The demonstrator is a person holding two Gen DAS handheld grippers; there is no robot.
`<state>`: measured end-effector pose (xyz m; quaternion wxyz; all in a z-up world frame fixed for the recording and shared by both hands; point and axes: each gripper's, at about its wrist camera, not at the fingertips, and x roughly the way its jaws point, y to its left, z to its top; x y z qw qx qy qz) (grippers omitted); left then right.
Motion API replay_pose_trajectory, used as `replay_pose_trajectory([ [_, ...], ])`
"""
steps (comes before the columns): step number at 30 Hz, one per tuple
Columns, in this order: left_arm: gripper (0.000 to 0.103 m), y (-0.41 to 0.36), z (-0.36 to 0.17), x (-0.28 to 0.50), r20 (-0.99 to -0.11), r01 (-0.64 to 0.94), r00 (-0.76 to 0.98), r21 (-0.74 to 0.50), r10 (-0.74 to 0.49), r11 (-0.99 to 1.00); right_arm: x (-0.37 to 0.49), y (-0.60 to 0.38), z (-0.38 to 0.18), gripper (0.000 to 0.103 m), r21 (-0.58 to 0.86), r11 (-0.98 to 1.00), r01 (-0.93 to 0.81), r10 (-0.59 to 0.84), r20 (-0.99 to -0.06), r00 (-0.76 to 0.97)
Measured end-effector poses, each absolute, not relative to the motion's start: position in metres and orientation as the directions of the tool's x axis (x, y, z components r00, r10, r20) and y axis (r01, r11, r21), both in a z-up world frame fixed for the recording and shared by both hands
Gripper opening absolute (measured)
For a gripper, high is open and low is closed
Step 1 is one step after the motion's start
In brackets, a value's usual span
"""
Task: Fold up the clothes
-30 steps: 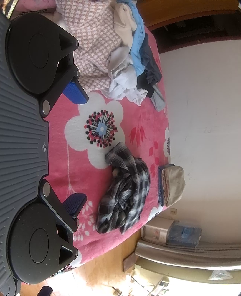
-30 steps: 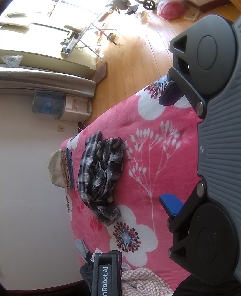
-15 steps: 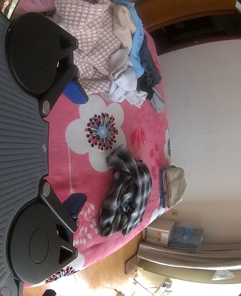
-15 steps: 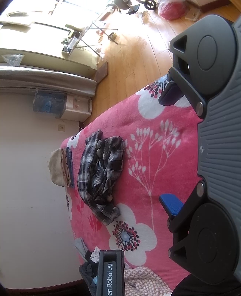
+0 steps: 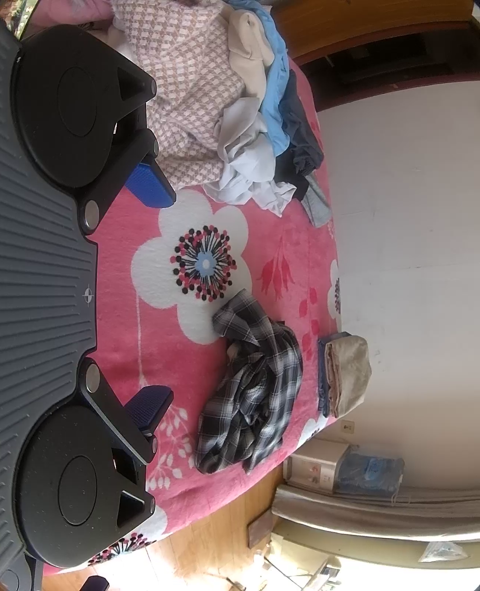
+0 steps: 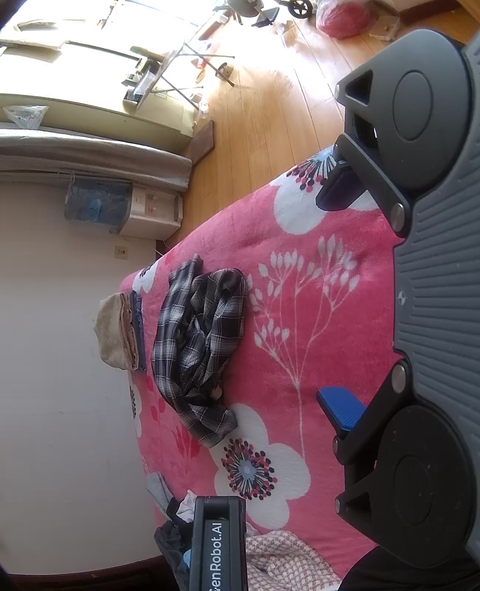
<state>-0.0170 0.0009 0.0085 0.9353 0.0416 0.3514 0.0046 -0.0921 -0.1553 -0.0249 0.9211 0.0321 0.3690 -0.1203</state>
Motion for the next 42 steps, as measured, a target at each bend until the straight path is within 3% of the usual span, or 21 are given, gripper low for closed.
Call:
replay_pose_trajectory([
  [30, 0.103, -0.002, -0.003, -0.004, -0.656, 0.033, 0.755, 0.059, 0.014, 0.998, -0.083, -0.162, -0.037, 0.103, -0.015, 0.965, 0.261, -0.195, -0.706, 0.681],
  [42, 0.103, -0.005, -0.011, 0.044, -0.582, 0.073, 0.81, -0.029, -0.076, 0.997, -0.059, -0.181, -0.05, 0.103, 0.0, 0.967, 0.254, -0.184, -0.69, 0.7],
])
